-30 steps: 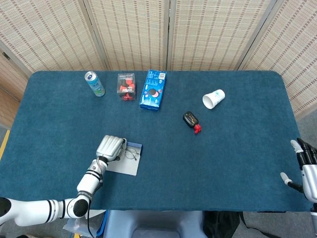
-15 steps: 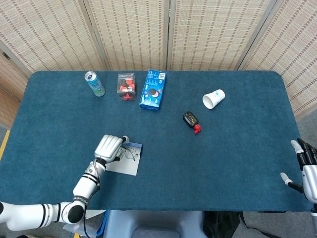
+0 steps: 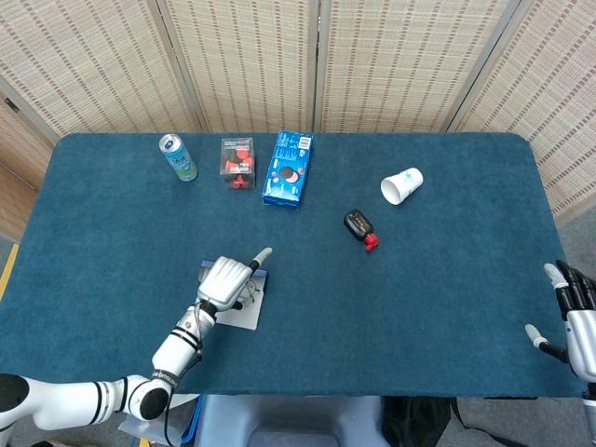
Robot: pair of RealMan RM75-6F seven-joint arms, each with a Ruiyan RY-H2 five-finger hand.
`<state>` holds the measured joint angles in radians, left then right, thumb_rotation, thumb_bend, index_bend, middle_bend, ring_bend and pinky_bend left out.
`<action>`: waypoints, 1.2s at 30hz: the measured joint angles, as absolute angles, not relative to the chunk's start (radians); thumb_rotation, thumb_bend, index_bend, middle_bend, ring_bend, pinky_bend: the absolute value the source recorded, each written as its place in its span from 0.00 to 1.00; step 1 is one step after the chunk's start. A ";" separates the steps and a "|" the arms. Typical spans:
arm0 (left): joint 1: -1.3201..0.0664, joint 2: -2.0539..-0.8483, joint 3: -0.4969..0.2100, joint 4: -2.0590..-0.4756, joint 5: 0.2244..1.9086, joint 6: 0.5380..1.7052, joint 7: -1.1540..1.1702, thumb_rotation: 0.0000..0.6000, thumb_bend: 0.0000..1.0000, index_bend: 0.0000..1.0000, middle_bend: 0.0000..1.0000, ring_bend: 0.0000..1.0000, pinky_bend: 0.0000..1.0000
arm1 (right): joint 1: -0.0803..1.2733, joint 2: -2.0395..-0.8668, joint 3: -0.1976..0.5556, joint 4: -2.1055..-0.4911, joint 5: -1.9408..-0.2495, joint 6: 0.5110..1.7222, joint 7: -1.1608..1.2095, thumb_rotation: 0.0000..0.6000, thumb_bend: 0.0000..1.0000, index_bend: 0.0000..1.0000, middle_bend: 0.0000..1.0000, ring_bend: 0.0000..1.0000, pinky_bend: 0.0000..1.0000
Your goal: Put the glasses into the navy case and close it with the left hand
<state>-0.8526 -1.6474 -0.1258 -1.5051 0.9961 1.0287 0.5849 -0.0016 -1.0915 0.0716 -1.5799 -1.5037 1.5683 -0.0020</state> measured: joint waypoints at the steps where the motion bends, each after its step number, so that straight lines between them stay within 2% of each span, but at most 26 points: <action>1: -0.857 -1.655 -0.127 -1.494 0.991 1.023 0.595 1.00 0.22 0.00 1.00 1.00 1.00 | -0.003 -1.092 0.072 -1.580 -1.502 1.569 -0.002 1.00 0.19 0.00 0.05 0.08 0.11; 15: -0.900 -1.708 -0.130 -1.419 0.889 0.973 0.715 1.00 0.22 0.00 1.00 1.00 1.00 | -0.009 -1.093 0.073 -1.575 -1.493 1.570 0.000 1.00 0.19 0.00 0.05 0.08 0.11; 36: -0.925 -1.744 -0.166 -1.326 0.814 0.981 0.755 1.00 0.22 0.00 1.00 1.00 1.00 | -0.021 -1.091 0.073 -1.581 -1.487 1.578 -0.004 1.00 0.19 0.00 0.05 0.08 0.11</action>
